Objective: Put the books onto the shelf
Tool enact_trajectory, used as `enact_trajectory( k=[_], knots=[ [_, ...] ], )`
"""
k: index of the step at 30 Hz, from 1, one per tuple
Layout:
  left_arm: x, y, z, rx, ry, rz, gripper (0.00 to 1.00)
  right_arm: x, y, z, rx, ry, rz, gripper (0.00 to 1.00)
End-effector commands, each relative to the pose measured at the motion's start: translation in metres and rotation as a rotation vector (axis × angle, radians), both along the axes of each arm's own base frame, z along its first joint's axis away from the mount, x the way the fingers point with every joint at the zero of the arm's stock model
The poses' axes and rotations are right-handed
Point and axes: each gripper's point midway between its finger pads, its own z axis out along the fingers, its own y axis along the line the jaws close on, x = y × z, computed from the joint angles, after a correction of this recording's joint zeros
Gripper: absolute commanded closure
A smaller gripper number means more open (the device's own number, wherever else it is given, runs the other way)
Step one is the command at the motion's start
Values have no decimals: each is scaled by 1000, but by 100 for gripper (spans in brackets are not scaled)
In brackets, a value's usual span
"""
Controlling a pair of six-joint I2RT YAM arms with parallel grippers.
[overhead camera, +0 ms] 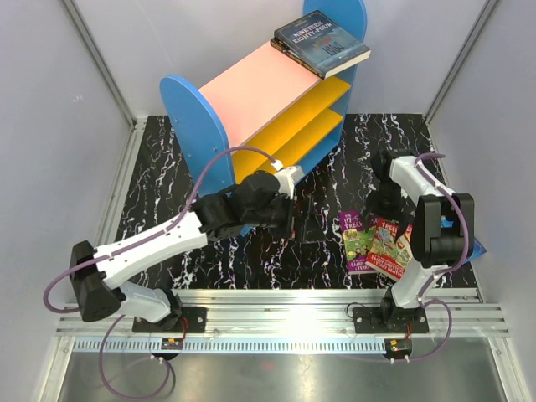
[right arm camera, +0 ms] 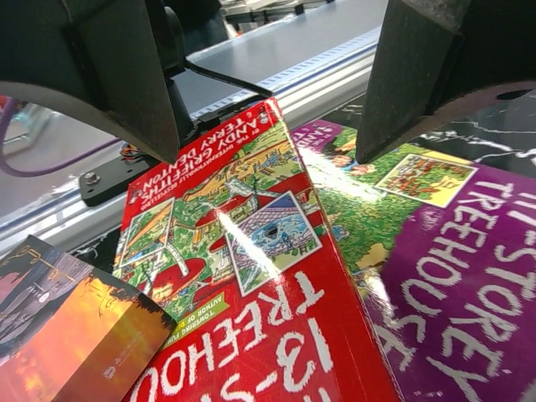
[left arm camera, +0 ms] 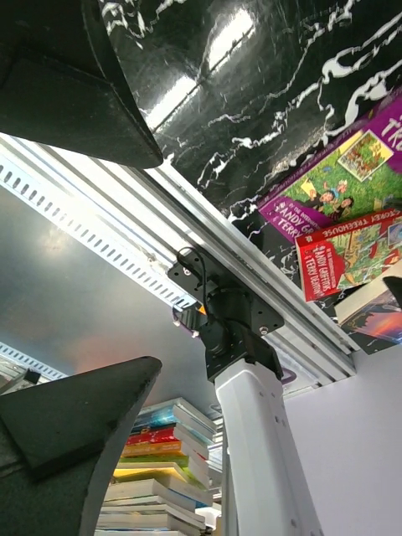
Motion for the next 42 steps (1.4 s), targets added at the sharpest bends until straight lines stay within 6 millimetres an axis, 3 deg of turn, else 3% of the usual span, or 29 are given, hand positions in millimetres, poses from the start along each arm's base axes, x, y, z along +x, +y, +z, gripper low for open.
enact_trajectory(
  k=[1,5,9,12,13,16,20,22,23,26,31,35,37,40,42],
  knots=[
    [11,13,18,-81,-42,66,1,-8,-2,1,-49,47,78,7],
    [16,27,18,-106,-45,109,1,-11,6,-7,-45,98,119,11],
    [17,35,18,-114,-49,133,1,-17,13,-27,-75,172,165,12],
    [17,38,22,-124,-53,144,1,-22,14,-40,-118,229,194,20],
    [17,39,22,-127,-50,150,1,-24,12,-42,-134,248,195,28],
    [15,43,25,-139,-49,160,1,-27,7,-54,-165,321,210,39],
    [13,54,24,-136,-54,194,1,-29,0,-58,-207,372,215,63],
    [11,61,28,-150,-63,208,1,-30,0,-61,-206,389,218,69],
    [11,65,25,-143,-65,221,1,-30,0,-60,-211,396,222,79],
    [9,74,23,-143,-72,242,1,-32,-3,-65,-231,432,226,98],
    [9,83,21,-132,-75,251,1,-29,-6,-67,-247,436,234,100],
    [7,79,24,-140,-78,224,1,4,1,-41,-228,290,228,100],
    [8,75,27,-152,-88,216,1,22,14,-14,-181,172,217,100],
    [9,66,34,-181,-98,180,1,57,38,42,-108,-40,197,100],
    [8,57,37,-198,-95,147,1,57,51,67,-64,-100,189,100]
  ],
)
